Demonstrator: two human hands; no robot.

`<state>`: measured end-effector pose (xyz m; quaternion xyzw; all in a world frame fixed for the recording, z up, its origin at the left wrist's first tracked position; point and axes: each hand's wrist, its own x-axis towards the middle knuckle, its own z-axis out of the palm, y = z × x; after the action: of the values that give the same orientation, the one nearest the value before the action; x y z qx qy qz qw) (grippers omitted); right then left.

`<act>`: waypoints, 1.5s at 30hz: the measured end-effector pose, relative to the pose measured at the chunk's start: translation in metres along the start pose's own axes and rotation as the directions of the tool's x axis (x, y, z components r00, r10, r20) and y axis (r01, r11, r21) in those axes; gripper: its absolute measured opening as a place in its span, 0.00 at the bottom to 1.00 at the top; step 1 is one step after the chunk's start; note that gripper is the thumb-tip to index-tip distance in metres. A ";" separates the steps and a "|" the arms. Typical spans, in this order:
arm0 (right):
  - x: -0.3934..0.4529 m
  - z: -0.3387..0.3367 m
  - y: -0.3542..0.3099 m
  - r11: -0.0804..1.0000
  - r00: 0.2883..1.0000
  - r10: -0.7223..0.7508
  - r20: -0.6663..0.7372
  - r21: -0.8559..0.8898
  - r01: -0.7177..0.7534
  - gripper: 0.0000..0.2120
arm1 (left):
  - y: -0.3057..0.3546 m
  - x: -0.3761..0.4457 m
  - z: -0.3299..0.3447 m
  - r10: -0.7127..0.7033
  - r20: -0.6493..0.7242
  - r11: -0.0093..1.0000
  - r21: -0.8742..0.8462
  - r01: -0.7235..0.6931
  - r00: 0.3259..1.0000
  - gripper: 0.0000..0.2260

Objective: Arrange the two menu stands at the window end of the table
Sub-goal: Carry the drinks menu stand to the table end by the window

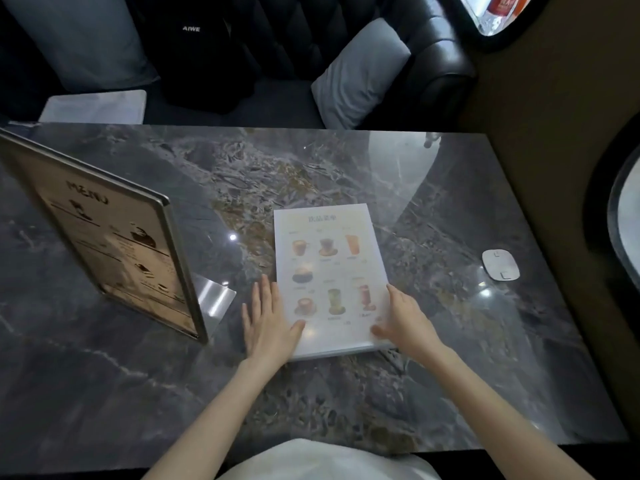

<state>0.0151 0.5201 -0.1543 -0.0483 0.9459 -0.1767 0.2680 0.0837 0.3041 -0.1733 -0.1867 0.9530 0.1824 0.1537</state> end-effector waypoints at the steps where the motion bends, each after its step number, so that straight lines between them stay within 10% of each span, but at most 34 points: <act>1: 0.003 0.000 0.001 0.998 1.000 0.023 -0.003 0.053 -0.022 0.37 | 0.001 0.001 0.001 -0.033 0.025 0.999 -0.032 0.034 0.999 0.39; 12: 0.021 -0.013 0.002 0.986 0.985 0.127 0.116 0.097 -0.139 0.33 | 0.006 0.009 -0.005 -0.219 0.115 0.835 -0.491 0.247 0.969 0.24; 30: -0.001 -0.065 -0.004 0.820 0.990 -0.019 -0.138 0.565 0.094 0.23 | 0.021 0.024 -0.054 0.066 -0.282 0.813 -0.540 -0.215 0.957 0.25; 45: -0.029 -0.008 0.020 0.779 0.917 -0.025 -0.398 0.568 0.267 0.07 | 0.035 0.024 -0.039 0.100 -0.273 0.699 -0.665 -0.263 0.957 0.15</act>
<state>0.0359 0.5463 -0.1405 0.0002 0.8635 -0.4992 0.0720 0.0393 0.3111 -0.1379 -0.1538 0.8392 0.5191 -0.0509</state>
